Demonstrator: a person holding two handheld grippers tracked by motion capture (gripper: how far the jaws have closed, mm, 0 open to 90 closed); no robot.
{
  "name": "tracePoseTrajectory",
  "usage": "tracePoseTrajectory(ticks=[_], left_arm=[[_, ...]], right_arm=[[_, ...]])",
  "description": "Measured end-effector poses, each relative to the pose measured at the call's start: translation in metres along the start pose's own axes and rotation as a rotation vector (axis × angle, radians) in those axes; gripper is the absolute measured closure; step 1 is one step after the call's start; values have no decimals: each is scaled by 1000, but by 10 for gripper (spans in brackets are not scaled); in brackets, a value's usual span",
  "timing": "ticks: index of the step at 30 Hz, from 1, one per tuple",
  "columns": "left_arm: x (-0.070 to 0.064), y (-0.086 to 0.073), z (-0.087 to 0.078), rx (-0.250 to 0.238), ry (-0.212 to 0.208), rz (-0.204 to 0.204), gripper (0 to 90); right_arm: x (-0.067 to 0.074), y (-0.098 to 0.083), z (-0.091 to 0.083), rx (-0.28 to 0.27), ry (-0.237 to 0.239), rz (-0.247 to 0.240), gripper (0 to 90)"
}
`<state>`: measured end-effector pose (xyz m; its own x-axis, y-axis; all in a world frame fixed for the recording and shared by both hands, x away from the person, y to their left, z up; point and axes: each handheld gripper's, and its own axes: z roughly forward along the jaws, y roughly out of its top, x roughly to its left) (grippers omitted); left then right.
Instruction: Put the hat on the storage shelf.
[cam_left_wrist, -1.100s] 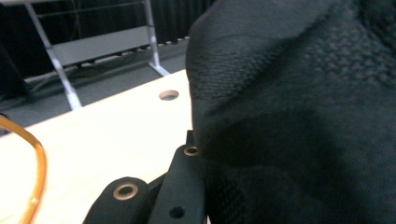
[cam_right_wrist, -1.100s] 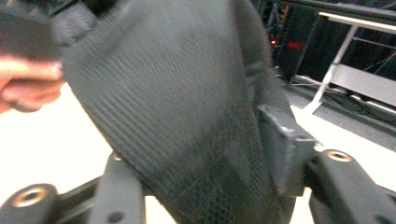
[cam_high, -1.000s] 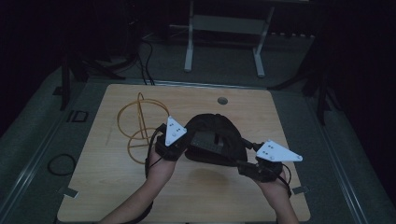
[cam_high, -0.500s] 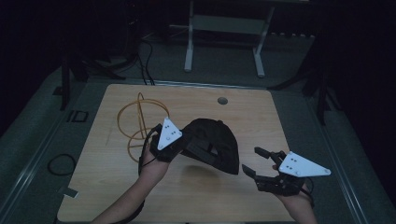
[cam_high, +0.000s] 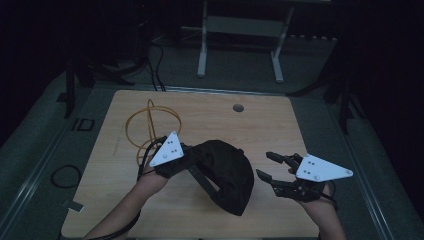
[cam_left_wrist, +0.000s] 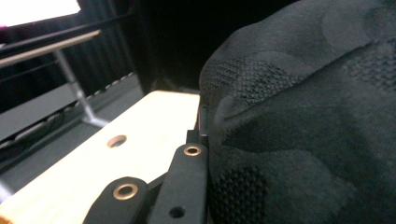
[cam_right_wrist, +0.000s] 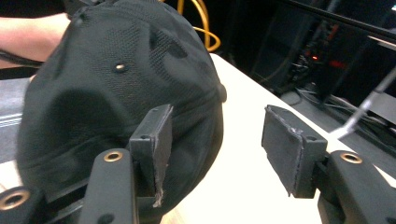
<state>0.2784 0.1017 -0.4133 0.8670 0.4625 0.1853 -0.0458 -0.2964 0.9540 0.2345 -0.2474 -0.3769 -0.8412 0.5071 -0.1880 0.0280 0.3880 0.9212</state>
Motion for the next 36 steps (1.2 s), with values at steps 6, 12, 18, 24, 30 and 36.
tracePoseTrajectory(ticks=[6,12,18,24,30,36], left_arm=[[-3,5,-1,-9,-93,38,900],[-7,9,0,-27,-140,29,900],[-8,13,0,-37,-152,31,900],[-7,13,1,-43,-154,11,900],[-4,12,2,-36,-144,-2,899],[-4,9,3,-10,-141,-2,893]], right_arm=[[10,13,11,-3,82,-68,424],[16,23,24,9,170,-105,412],[19,24,30,23,172,-123,466],[22,23,30,14,190,-145,672],[27,21,31,14,189,-161,868],[24,22,27,-17,205,-105,877]])
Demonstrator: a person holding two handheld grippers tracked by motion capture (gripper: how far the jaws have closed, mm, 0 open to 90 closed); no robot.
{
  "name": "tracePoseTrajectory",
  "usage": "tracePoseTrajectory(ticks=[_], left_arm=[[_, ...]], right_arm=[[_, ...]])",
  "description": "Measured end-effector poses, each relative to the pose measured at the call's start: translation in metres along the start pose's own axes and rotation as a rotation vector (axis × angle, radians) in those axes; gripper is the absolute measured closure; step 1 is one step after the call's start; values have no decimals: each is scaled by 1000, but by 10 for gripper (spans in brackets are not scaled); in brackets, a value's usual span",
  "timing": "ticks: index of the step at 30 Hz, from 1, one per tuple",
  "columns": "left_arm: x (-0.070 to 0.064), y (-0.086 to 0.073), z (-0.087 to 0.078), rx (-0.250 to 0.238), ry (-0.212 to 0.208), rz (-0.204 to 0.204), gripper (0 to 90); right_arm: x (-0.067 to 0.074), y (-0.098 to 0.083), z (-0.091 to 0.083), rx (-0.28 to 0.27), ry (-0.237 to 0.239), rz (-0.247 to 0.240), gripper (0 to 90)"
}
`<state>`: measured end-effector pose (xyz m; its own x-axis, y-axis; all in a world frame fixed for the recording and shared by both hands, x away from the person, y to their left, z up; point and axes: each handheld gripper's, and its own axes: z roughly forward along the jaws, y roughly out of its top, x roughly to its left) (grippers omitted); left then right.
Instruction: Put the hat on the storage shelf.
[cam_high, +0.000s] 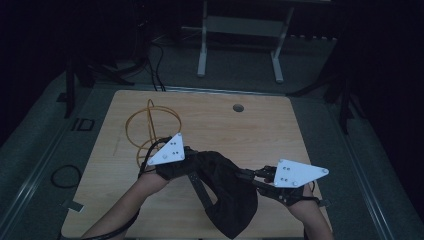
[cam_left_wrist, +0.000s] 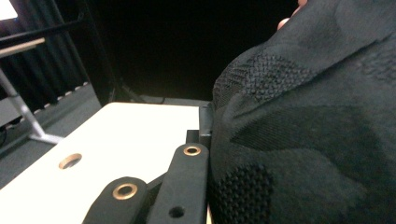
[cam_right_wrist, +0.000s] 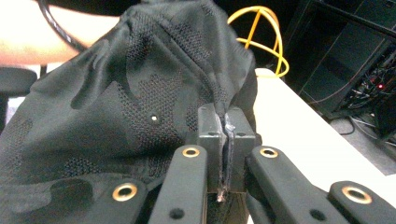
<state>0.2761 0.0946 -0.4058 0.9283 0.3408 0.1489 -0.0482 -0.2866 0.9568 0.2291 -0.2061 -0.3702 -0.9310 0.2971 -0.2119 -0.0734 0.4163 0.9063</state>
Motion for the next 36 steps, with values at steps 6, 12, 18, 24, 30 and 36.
tracePoseTrajectory(ticks=[6,12,18,24,30,36], left_arm=[[3,0,-4,15,49,-41,671],[6,-11,-9,84,143,-80,574],[5,-19,-18,111,226,-122,573],[-2,-30,-29,105,255,-146,577],[-11,-47,-41,128,239,-158,568],[-18,-67,-56,125,265,-184,525]], right_arm=[[-8,-1,-6,-43,-14,54,878],[-17,2,-18,-79,-88,78,878],[-29,11,-27,-110,-178,83,877],[-44,23,-25,-137,-255,87,877],[-60,41,-13,-144,-311,68,877],[-76,59,8,-137,-321,72,877]])
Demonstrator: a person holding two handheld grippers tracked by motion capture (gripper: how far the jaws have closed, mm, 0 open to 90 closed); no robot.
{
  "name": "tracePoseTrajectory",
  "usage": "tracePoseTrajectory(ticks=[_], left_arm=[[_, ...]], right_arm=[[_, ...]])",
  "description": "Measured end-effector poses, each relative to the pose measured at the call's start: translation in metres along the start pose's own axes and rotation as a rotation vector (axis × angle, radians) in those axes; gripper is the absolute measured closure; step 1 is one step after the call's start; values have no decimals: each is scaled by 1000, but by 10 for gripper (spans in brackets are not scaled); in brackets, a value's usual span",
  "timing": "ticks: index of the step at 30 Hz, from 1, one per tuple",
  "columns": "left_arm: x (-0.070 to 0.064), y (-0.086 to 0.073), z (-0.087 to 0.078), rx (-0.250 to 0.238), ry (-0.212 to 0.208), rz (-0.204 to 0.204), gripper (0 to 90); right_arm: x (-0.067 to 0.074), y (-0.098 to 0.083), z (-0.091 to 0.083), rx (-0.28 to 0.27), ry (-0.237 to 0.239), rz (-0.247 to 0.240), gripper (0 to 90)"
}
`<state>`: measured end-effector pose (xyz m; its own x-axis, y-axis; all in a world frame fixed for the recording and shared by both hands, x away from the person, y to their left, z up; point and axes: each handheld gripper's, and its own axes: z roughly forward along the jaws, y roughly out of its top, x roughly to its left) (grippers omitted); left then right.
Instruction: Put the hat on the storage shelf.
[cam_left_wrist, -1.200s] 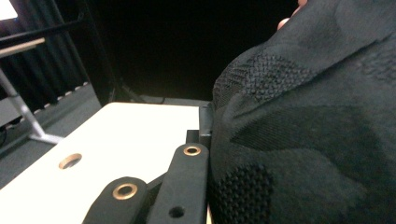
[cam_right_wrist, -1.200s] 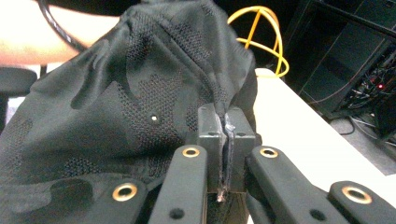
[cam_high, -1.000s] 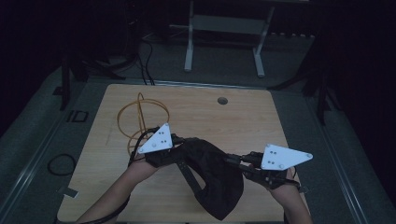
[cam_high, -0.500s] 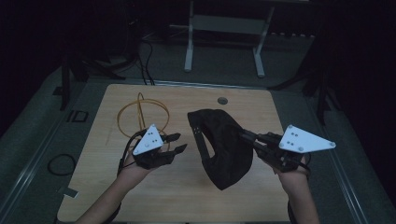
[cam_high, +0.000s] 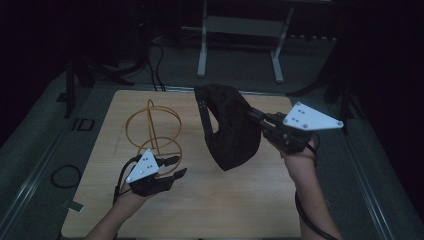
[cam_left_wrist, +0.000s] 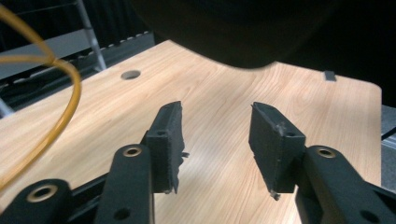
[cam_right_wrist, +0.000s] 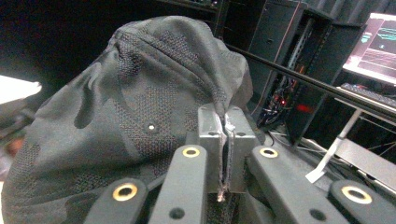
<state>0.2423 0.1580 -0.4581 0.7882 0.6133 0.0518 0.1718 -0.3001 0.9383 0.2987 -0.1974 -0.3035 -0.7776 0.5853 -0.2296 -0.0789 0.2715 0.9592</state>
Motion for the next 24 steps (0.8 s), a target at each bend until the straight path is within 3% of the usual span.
tracePoseTrajectory(ticks=[2,10,13,19,24], left_arm=[[1,-8,-4,5,4,-12,481],[5,-40,-18,50,43,-100,147],[6,-53,-23,62,86,-111,19],[2,-82,-34,61,187,-121,18],[6,-100,-43,36,223,-178,18]], right_arm=[[-1,5,9,2,-2,0,877],[1,28,52,30,13,-12,877],[5,35,67,38,23,-13,877],[15,42,98,66,53,-18,877],[25,39,123,101,95,-9,877]])
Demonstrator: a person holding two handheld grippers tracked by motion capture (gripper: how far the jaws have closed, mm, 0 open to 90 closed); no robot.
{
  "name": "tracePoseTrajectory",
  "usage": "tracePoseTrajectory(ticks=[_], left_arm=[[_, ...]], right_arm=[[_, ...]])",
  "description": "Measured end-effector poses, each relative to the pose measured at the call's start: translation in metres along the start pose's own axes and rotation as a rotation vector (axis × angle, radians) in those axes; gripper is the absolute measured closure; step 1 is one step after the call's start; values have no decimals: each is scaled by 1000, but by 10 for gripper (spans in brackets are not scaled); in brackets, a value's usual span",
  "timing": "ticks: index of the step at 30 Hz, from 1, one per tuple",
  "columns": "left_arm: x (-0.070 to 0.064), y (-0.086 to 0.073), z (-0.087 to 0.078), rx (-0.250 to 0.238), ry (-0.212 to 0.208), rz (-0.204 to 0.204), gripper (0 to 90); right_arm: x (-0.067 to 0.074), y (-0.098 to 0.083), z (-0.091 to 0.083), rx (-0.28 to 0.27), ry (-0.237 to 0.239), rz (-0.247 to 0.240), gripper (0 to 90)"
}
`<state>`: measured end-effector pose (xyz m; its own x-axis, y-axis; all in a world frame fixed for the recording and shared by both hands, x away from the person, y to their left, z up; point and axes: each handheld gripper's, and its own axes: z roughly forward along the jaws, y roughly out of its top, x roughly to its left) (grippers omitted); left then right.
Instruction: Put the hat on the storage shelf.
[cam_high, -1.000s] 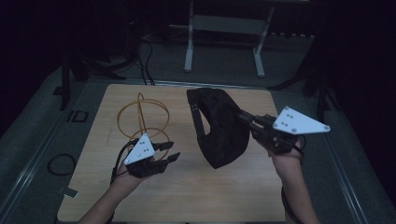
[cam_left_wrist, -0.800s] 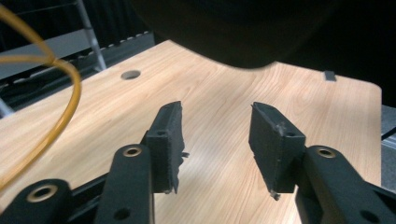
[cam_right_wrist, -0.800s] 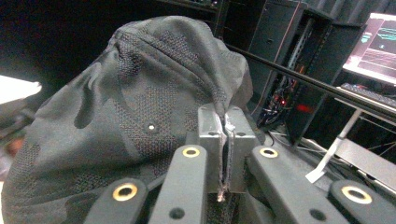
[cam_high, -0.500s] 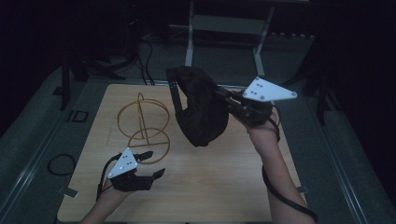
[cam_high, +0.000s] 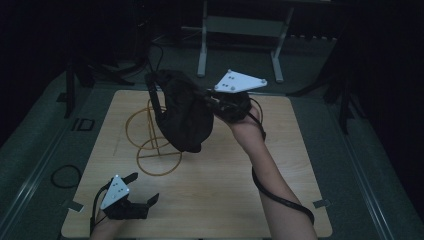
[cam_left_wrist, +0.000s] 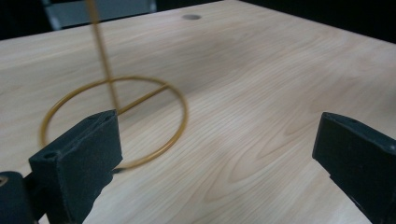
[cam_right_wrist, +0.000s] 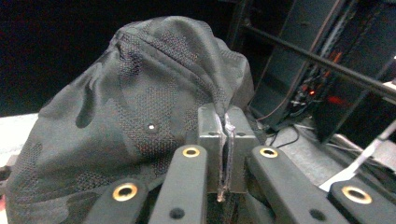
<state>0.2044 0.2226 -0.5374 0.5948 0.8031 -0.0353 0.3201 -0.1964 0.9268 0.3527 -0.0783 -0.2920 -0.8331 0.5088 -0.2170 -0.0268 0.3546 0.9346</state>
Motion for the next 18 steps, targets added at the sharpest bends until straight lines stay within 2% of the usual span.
tracePoseTrajectory(ticks=[2,5,9,18], left_arm=[[3,-4,-2,6,24,0,18],[9,-10,-4,-9,99,6,18],[17,-14,-4,-5,114,-19,18],[18,-21,-2,15,88,-43,18]], right_arm=[[5,-1,9,18,15,-2,877],[11,-4,22,42,24,-16,876],[15,-5,36,51,48,0,876],[25,-9,70,117,113,8,871]])
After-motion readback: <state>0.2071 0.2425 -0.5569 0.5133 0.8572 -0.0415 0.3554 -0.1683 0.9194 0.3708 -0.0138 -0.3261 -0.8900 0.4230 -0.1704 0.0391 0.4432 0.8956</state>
